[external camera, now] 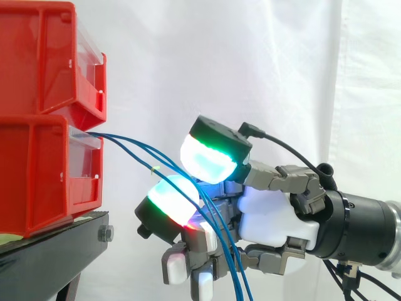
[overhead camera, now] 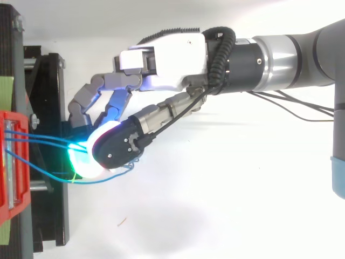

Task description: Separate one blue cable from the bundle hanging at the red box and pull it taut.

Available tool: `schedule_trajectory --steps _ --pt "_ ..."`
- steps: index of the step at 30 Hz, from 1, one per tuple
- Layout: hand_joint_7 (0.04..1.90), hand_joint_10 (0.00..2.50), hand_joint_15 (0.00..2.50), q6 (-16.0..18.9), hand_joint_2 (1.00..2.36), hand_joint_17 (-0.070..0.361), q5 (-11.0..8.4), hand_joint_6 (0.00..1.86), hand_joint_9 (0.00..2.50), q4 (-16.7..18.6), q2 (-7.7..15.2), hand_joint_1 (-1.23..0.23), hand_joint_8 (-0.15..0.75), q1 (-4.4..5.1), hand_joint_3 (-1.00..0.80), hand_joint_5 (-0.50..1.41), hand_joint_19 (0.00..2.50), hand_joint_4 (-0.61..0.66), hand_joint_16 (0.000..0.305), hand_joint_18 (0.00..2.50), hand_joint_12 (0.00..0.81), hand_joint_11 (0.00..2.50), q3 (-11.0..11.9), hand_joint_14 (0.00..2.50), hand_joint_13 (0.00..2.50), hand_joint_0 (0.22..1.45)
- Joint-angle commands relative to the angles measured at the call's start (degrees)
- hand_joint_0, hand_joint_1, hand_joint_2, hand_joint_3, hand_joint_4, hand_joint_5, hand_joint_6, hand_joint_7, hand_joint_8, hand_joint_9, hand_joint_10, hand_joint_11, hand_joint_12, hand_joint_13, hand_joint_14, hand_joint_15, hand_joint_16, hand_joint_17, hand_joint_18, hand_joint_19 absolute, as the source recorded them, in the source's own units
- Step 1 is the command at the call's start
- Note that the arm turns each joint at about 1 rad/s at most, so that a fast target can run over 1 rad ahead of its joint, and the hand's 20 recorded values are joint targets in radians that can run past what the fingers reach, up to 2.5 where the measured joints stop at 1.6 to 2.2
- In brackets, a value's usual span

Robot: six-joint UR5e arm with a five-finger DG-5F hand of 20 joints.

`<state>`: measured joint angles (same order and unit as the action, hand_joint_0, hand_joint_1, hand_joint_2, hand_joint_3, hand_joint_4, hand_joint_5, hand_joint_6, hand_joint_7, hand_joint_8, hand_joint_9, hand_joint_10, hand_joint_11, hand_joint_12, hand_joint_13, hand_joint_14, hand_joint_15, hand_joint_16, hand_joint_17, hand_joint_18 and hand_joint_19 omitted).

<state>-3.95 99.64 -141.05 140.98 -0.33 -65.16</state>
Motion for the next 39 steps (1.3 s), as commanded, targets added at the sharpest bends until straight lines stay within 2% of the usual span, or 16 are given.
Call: schedule_trajectory --steps 1,3,4,10,14,16,22,24,29,31,35,36,37,38,39 --pt "1.00 0.01 0.43 0.0 1.00 0.120 -0.15 0.76 1.04 -0.1 0.0 -0.55 0.357 0.06 -0.18 -0.12 0.53 0.20 0.053 1.00 0.405 0.73 -0.1 0.01 0.91 0.61" --pt "0.99 0.01 0.43 0.0 1.00 0.124 -0.15 0.76 1.03 -0.1 0.0 -0.62 0.360 0.06 -0.14 -0.13 0.51 0.22 0.055 1.02 0.414 0.73 -0.1 0.01 0.91 0.60" --pt "0.93 0.01 0.43 0.0 1.00 0.125 -0.06 0.80 1.01 -0.1 0.0 -0.71 0.361 0.06 -0.11 -0.15 0.49 0.23 0.056 1.04 0.419 0.73 0.0 0.01 0.92 0.61" --pt "0.88 0.02 0.42 0.0 1.01 0.110 -0.15 0.86 0.94 -0.1 0.0 -0.80 0.330 -0.11 -0.09 -0.19 0.50 0.20 0.049 0.99 0.387 0.77 0.7 0.01 0.88 0.67" --pt "0.89 0.02 0.43 0.0 1.01 0.106 0.03 0.86 0.91 -0.3 0.0 -0.82 0.324 -0.20 -0.19 -0.19 0.50 0.20 0.047 0.97 0.380 0.77 0.7 0.01 0.86 0.66" --pt "0.92 0.02 0.43 -0.1 1.01 0.095 0.12 0.87 0.89 -0.8 -0.1 -0.80 0.304 -0.03 -0.34 -0.20 0.53 0.18 0.042 0.93 0.357 0.76 0.8 0.01 0.83 0.64" --pt "0.95 0.02 0.43 0.1 1.00 0.094 -0.15 0.87 0.92 -2.9 0.0 -0.72 0.318 0.15 -0.44 -0.18 0.54 0.19 0.042 0.93 0.355 0.75 0.7 0.01 0.85 0.61" --pt "0.96 0.02 0.43 0.4 1.00 0.095 -0.15 0.87 0.94 -4.1 0.0 -0.71 0.324 0.06 -0.45 -0.18 0.54 0.19 0.042 0.95 0.353 0.75 0.7 0.01 0.85 0.61" --pt "0.99 0.02 0.42 0.4 1.01 0.094 -0.15 0.87 0.95 -4.1 0.0 -0.70 0.323 0.15 -0.40 -0.17 0.55 0.16 0.042 0.96 0.353 0.76 0.8 0.02 0.86 0.60" --pt "1.00 0.02 0.42 0.4 1.01 0.105 -0.32 0.88 0.96 -4.2 -0.1 -0.74 0.347 0.24 -0.23 -0.17 0.51 0.10 0.047 1.00 0.377 0.76 0.9 0.01 0.88 0.61" --pt "0.97 0.01 0.42 0.4 1.01 0.116 -0.41 0.91 0.94 -4.4 0.0 -0.80 0.361 0.24 -0.08 -0.18 0.48 0.10 0.051 1.05 0.400 0.75 0.9 0.01 0.89 0.63" --pt "0.96 0.01 0.41 0.4 1.00 0.115 -0.41 0.91 0.91 -4.4 0.0 -0.82 0.354 0.24 -0.07 -0.19 0.48 0.12 0.051 1.04 0.400 0.74 0.9 0.01 0.88 0.64" --pt "0.93 0.02 0.42 0.4 1.01 0.111 -0.41 0.91 0.89 -4.4 0.0 -0.82 0.344 0.24 -0.15 -0.19 0.48 0.17 0.049 1.02 0.393 0.75 0.9 0.01 0.87 0.66" --pt "0.94 0.02 0.42 0.4 1.01 0.109 -0.41 0.91 0.89 -4.4 0.0 -0.82 0.339 0.24 -0.16 -0.20 0.48 0.17 0.049 1.01 0.390 0.75 0.9 0.01 0.87 0.66" --pt "0.97 0.02 0.43 0.6 1.01 0.097 -0.23 0.90 0.87 -4.5 0.0 -0.83 0.317 0.15 -0.28 -0.20 0.53 0.16 0.043 0.95 0.361 0.76 0.9 0.01 0.84 0.65"
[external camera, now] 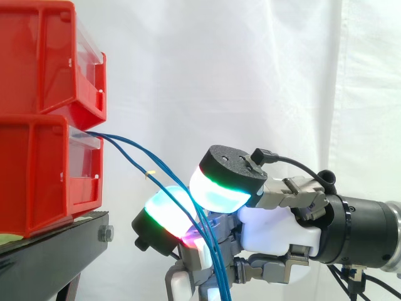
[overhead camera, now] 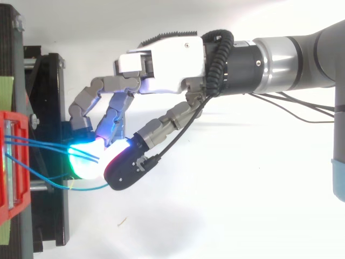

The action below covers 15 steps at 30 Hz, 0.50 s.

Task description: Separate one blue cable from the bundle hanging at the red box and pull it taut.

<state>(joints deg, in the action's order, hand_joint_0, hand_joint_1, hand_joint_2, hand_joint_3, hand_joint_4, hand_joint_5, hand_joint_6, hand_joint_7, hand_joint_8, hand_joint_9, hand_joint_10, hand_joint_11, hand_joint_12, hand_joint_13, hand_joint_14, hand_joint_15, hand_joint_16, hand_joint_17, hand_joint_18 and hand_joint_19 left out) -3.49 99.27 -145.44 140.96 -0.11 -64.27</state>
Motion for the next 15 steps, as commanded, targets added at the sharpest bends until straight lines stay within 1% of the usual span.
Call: schedule_trajectory --steps 1,2,3,4,5,6,8,10,12,13,15 --pt "0.97 0.02 0.43 0.2 1.01 0.096 0.14 0.90 0.87 -0.1 0.0 -0.83 0.315 -0.07 -0.30 -0.20 0.53 0.15 0.043 0.95 0.360 0.76 0.0 0.01 0.84 0.65" --pt "0.97 0.02 0.43 0.4 1.01 0.095 0.05 0.90 0.87 -0.2 0.0 -0.83 0.314 -0.07 -0.41 -0.20 0.53 0.16 0.042 0.95 0.359 0.76 0.0 0.01 0.84 0.64" --pt "0.98 0.02 0.43 0.8 1.00 0.095 0.22 0.90 0.89 -0.8 0.0 -0.81 0.316 -0.33 -0.50 -0.20 0.53 0.16 0.042 0.95 0.358 0.76 0.0 0.01 0.84 0.62" --pt "0.98 0.02 0.43 0.8 1.00 0.096 0.22 0.90 0.89 -0.8 0.0 -0.78 0.317 -0.33 -0.50 -0.19 0.54 0.16 0.043 0.95 0.357 0.76 0.0 0.01 0.85 0.59" --pt "0.98 0.02 0.43 1.0 1.00 0.097 0.49 0.90 0.89 -1.7 -0.1 -0.77 0.319 -0.42 -0.50 -0.19 0.53 0.16 0.043 0.96 0.361 0.76 0.0 0.02 0.85 0.57" --pt "0.98 0.02 0.43 1.3 1.00 0.100 0.66 0.89 0.91 -2.9 -0.5 -0.72 0.327 -0.60 -0.50 -0.18 0.53 0.16 0.045 0.97 0.365 0.75 0.0 0.01 0.86 0.53" --pt "0.96 0.01 0.42 1.1 1.00 0.102 0.84 0.89 0.92 -3.5 -0.7 -0.68 0.333 -0.60 -0.50 -0.18 0.53 0.16 0.046 0.99 0.367 0.74 0.0 0.02 0.87 0.52" --pt "0.99 0.02 0.43 1.0 1.00 0.107 1.10 0.88 0.96 -4.5 -1.1 -0.62 0.338 -0.60 -0.50 -0.17 0.52 0.17 0.048 1.01 0.378 0.73 0.0 0.01 0.88 0.49" --pt "1.01 0.02 0.42 0.9 1.00 0.105 1.28 0.87 0.97 -5.3 -1.6 -0.59 0.337 -0.77 -0.50 -0.16 0.53 0.17 0.047 1.01 0.376 0.73 0.0 0.01 0.89 0.50" --pt "1.04 0.02 0.43 0.9 1.00 0.099 1.28 0.87 0.98 -5.6 -1.7 -0.53 0.324 -0.86 -0.50 -0.16 0.55 0.15 0.044 0.99 0.363 0.72 0.0 0.02 0.88 0.54" --pt "1.06 0.02 0.43 0.8 1.00 0.094 1.89 0.87 0.98 -6.5 -2.1 -0.52 0.315 -0.95 -0.50 -0.15 0.57 0.14 0.042 0.98 0.351 0.72 0.0 0.01 0.88 0.59"
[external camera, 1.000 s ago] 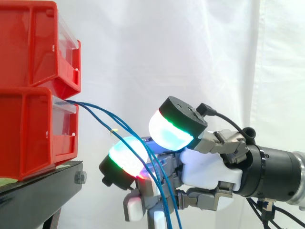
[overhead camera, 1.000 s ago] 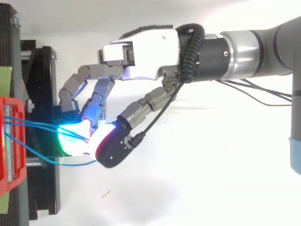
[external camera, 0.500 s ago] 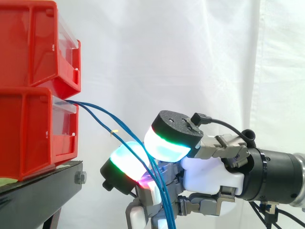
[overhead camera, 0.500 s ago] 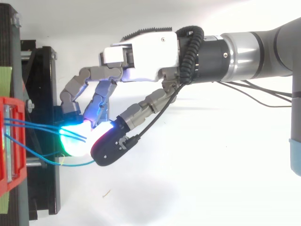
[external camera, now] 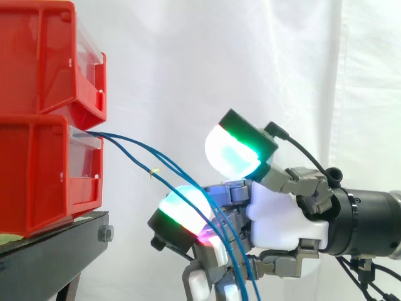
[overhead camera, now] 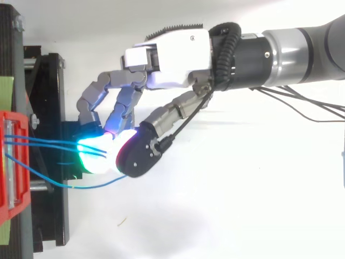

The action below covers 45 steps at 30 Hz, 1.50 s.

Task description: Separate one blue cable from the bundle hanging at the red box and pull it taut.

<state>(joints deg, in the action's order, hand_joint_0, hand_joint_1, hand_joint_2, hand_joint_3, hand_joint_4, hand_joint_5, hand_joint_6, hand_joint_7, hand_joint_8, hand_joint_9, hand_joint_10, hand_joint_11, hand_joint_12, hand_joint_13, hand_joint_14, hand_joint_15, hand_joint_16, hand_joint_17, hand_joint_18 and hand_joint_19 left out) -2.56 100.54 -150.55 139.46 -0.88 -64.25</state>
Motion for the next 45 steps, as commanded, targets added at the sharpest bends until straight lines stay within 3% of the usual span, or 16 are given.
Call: schedule_trajectory --steps 1,8,12,15,16,19,24,28,29,35,38,45 --pt "1.08 0.02 0.44 -0.3 1.00 0.094 0.80 0.87 0.99 -1.7 -0.7 -0.57 0.316 -0.26 -0.43 -0.15 0.57 0.12 0.042 0.99 0.348 0.73 -0.1 0.01 0.89 0.61" --pt "1.10 0.02 0.43 -2.4 1.01 0.108 2.21 0.89 1.02 -4.6 -1.3 -0.76 0.353 -0.26 -0.24 -0.15 0.50 0.12 0.048 1.08 0.384 0.77 0.0 0.01 0.94 0.61" --pt "1.07 0.02 0.42 -3.1 1.01 0.100 2.30 0.91 0.97 -5.2 -1.3 -0.84 0.334 -0.26 -0.26 -0.17 0.51 0.07 0.044 1.04 0.363 0.79 0.0 0.01 0.91 0.65" --pt "1.05 0.02 0.43 -3.1 1.01 0.094 2.21 0.92 0.95 -5.2 -1.3 -0.89 0.322 -0.17 -0.37 -0.18 0.50 0.11 0.042 1.02 0.354 0.80 0.0 0.02 0.89 0.68" --pt "1.03 0.02 0.43 -3.1 1.00 0.094 2.12 0.92 0.95 -5.2 -1.3 -0.89 0.322 -0.26 -0.50 -0.18 0.50 0.12 0.042 1.02 0.351 0.80 -0.1 0.01 0.90 0.68" --pt "1.01 0.02 0.43 -3.1 1.00 0.095 2.03 0.92 0.98 -5.2 -1.3 -0.80 0.324 -0.17 -0.50 -0.17 0.52 0.13 0.042 1.02 0.349 0.79 -0.1 0.02 0.91 0.58" --pt "1.03 0.02 0.44 -3.2 1.00 0.098 1.95 0.90 1.04 -5.1 -1.2 -0.63 0.337 0.00 -0.50 -0.16 0.53 0.13 0.044 1.04 0.360 0.82 -0.1 0.02 0.92 0.54" --pt "1.07 0.02 0.45 -3.2 1.00 0.094 1.95 0.88 1.06 -5.1 -1.2 -0.42 0.319 0.00 -0.50 -0.16 0.59 0.11 0.042 1.02 0.344 0.81 -0.1 0.02 0.92 0.61" --pt "1.07 0.02 0.44 -3.2 1.00 0.094 1.95 0.88 1.06 -5.0 -1.2 -0.42 0.320 0.00 -0.49 -0.16 0.59 0.10 0.042 1.02 0.344 0.81 -0.1 0.01 0.92 0.61" --pt "1.02 0.02 0.43 -3.2 1.01 0.114 1.86 0.89 1.04 -5.0 -1.2 -0.55 0.364 0.09 -0.24 -0.16 0.54 0.14 0.051 1.11 0.396 0.81 -0.1 0.01 0.94 0.60" --pt "1.02 0.02 0.44 -3.2 1.01 0.116 1.86 0.90 1.03 -5.0 -1.2 -0.69 0.379 0.18 -0.16 -0.16 0.51 0.16 0.052 1.12 0.405 0.84 -0.1 0.01 0.95 0.60" --pt "1.00 0.02 0.45 -3.2 1.01 0.100 1.86 0.91 0.93 -5.0 -1.3 -0.79 0.339 0.18 -0.27 -0.19 0.53 0.14 0.045 1.04 0.373 0.88 -0.1 0.01 0.91 0.64"
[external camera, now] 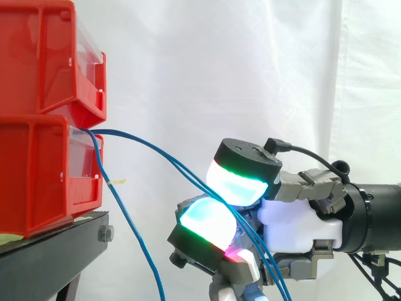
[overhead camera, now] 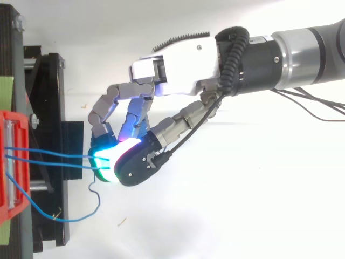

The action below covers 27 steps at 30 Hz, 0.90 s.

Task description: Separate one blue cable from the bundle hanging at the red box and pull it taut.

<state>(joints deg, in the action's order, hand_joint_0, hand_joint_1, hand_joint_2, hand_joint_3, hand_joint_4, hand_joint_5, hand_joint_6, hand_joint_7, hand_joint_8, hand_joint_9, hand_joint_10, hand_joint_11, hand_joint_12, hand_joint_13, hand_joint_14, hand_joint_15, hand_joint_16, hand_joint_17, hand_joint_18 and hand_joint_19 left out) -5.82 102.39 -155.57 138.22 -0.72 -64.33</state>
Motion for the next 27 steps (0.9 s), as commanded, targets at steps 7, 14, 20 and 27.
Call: schedule_trajectory --steps 7,14,20,27 --pt "0.99 0.02 0.45 0.0 1.01 0.095 0.00 0.91 0.92 0.1 0.0 -0.81 0.322 0.01 -0.35 -0.19 0.53 0.13 0.042 1.02 0.359 0.88 -0.1 0.02 0.90 0.66" --pt "0.96 0.02 0.45 0.3 1.00 0.095 -0.44 0.90 0.93 0.1 0.0 -0.75 0.323 0.10 -0.50 -0.19 0.54 0.16 0.042 1.02 0.353 0.86 0.0 0.02 0.90 0.63" --pt "0.98 0.02 0.46 0.8 1.00 0.095 -1.05 0.88 0.97 -0.2 0.0 -0.69 0.322 0.10 -0.48 -0.18 0.56 0.15 0.042 1.02 0.356 0.85 -0.1 0.02 0.91 0.60" --pt "1.01 0.02 0.46 1.1 1.01 0.095 -2.11 0.89 0.93 -0.1 0.0 -0.80 0.318 0.54 -0.34 -0.19 0.54 0.09 0.042 1.02 0.357 0.86 -0.1 0.02 0.90 0.66"
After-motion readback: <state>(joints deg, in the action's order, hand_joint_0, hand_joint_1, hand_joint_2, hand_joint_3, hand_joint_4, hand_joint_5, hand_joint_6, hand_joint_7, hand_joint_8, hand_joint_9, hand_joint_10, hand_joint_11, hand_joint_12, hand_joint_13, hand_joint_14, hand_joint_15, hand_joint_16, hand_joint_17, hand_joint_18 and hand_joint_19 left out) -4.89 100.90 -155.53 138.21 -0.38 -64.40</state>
